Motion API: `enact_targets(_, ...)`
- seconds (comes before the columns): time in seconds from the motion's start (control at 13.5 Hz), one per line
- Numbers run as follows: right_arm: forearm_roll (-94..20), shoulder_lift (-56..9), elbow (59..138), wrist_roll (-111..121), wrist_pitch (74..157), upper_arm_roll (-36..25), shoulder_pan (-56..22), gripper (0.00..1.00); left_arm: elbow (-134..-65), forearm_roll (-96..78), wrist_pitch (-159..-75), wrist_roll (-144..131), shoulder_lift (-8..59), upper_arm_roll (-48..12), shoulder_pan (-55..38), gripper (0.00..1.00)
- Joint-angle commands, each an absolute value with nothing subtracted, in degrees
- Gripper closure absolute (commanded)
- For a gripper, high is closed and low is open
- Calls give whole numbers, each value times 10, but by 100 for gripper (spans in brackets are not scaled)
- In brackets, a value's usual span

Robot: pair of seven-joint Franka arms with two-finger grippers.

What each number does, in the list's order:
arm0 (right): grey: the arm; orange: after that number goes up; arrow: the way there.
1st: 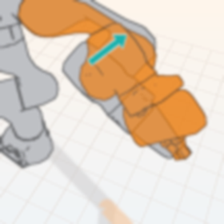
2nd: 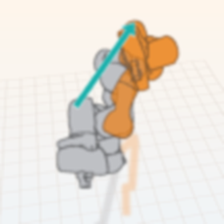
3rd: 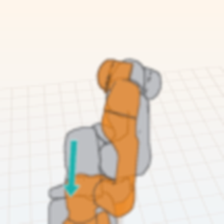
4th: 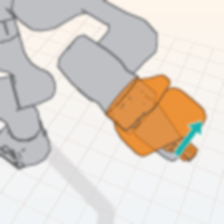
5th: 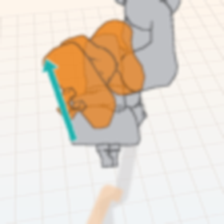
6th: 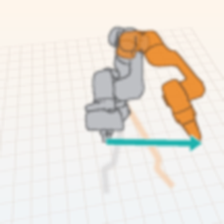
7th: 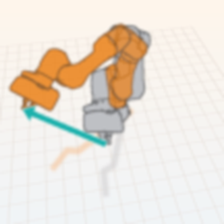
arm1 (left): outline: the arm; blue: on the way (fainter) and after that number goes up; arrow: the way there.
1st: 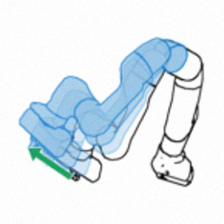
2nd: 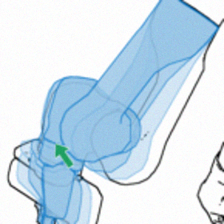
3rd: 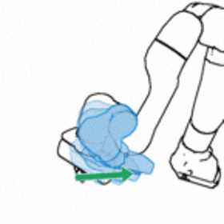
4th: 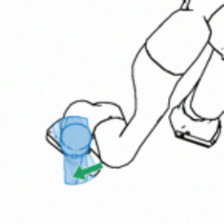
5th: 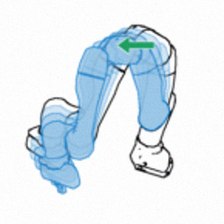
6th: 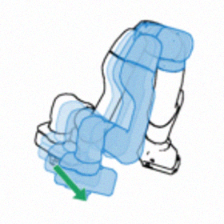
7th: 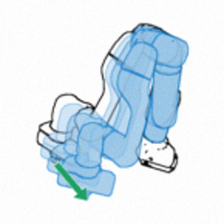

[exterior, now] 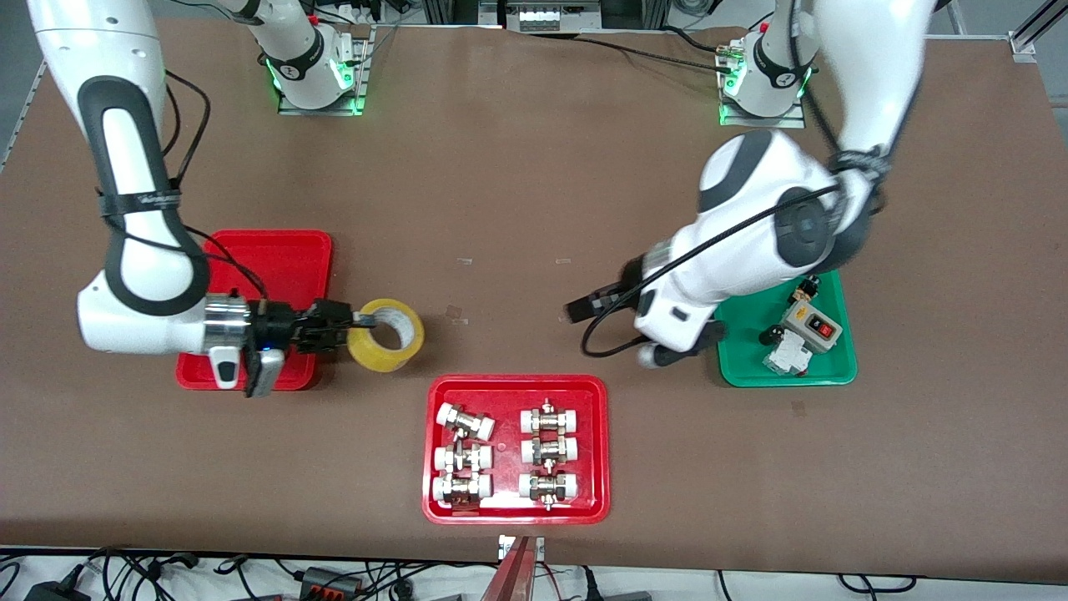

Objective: Left arm passes tape to right arm into tray
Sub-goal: 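Carry the tape over the empty red tray while the left gripper withdraws, then lower the tape into the red tray and open the right gripper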

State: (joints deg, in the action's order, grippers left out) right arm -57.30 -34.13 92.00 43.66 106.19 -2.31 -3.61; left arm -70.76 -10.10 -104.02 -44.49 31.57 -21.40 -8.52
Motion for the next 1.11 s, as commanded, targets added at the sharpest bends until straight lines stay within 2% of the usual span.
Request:
enact_targets(0.0, -533, -338, 918, 440, 1049, -15, 19, 79, -721, -40, -904, -325, 256, -215, -39, 0)
enact_targets(0.15, -513, -337, 926, 441, 1030, -15, 68, 79, -721, -13, -828, -244, 232, -209, 17, 0)
enact_targets(0.37, -492, -339, 939, 441, 965, -15, 151, 79, -733, 102, -809, -61, 205, -212, 93, 0)
enact_targets(0.52, -484, -345, 954, 442, 951, -15, 186, 79, -748, 107, -807, -29, 203, -213, 139, 0)
enact_targets(0.74, -477, -373, 954, 441, 933, -15, 213, 78, -797, 107, -830, -23, 173, -226, 163, 0)
enact_targets(0.96, -476, -398, 954, 440, 926, -15, 216, 78, -913, 91, -924, -23, 104, -229, 178, 0)
enact_targets(1.04, -475, -399, 954, 439, 920, -15, 217, 78, -916, 88, -932, -24, 100, -229, 180, 0)
